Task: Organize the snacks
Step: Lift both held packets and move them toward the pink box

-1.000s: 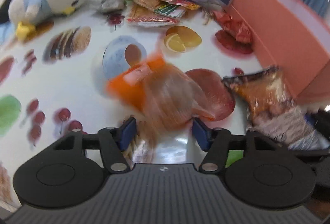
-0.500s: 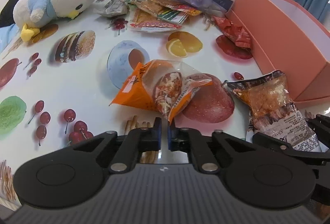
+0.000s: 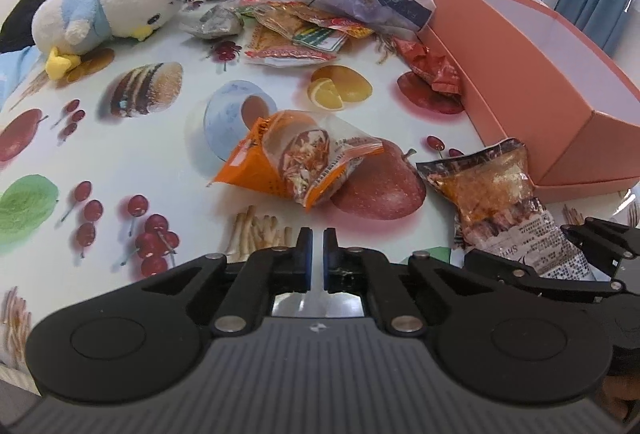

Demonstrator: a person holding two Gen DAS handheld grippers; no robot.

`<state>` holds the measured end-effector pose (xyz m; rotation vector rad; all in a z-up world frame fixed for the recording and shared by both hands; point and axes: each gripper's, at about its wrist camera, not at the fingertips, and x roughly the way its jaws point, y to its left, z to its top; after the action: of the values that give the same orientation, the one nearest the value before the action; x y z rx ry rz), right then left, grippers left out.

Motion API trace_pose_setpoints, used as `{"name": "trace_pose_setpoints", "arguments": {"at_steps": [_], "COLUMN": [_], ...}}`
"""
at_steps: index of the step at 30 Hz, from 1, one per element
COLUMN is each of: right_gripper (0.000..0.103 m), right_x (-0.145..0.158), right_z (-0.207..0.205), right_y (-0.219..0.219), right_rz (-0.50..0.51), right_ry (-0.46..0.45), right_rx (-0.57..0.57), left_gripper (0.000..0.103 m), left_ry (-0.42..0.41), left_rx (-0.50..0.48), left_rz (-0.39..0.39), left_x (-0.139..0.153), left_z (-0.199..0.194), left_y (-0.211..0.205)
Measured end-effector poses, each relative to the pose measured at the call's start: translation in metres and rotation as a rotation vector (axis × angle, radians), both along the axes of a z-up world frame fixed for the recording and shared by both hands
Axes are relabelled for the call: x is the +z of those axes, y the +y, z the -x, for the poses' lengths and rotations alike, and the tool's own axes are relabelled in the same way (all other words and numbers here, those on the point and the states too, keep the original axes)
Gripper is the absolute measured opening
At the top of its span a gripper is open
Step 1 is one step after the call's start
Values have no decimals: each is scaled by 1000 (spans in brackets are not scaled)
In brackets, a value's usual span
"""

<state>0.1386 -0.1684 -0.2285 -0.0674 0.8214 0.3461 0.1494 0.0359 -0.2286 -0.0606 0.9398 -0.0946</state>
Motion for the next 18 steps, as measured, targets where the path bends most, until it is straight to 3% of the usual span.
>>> {"name": "trace_pose_setpoints", "arguments": {"at_steps": [4,6,8,13,15,18], "right_gripper": [54,54,54,54,54,54], "right_x": [-1,-1,-1,-1,-1,-2], "right_z": [1,1,1,1,1,2], "right_y": [-1,-1,-1,-1,-2,-2], "right_rz": [-5,-4,-5,-4,-5,-9], "right_ry": [3,3,2,2,0,1], "right_rx": [0,0,1,1,1,1], "left_gripper": [18,40,51,66,77,81], "left_ry": [0,-9,-27,-29,-44,-70], "left_rx": [12,20,17,17,19,-1], "left_rz": [17,23,22,50,59,30], "left_x": [7,11,15,20,24,26], "left_z": [1,2,2,-5,-7,-11], "left_y": [7,9,9,6,3,-4]}}
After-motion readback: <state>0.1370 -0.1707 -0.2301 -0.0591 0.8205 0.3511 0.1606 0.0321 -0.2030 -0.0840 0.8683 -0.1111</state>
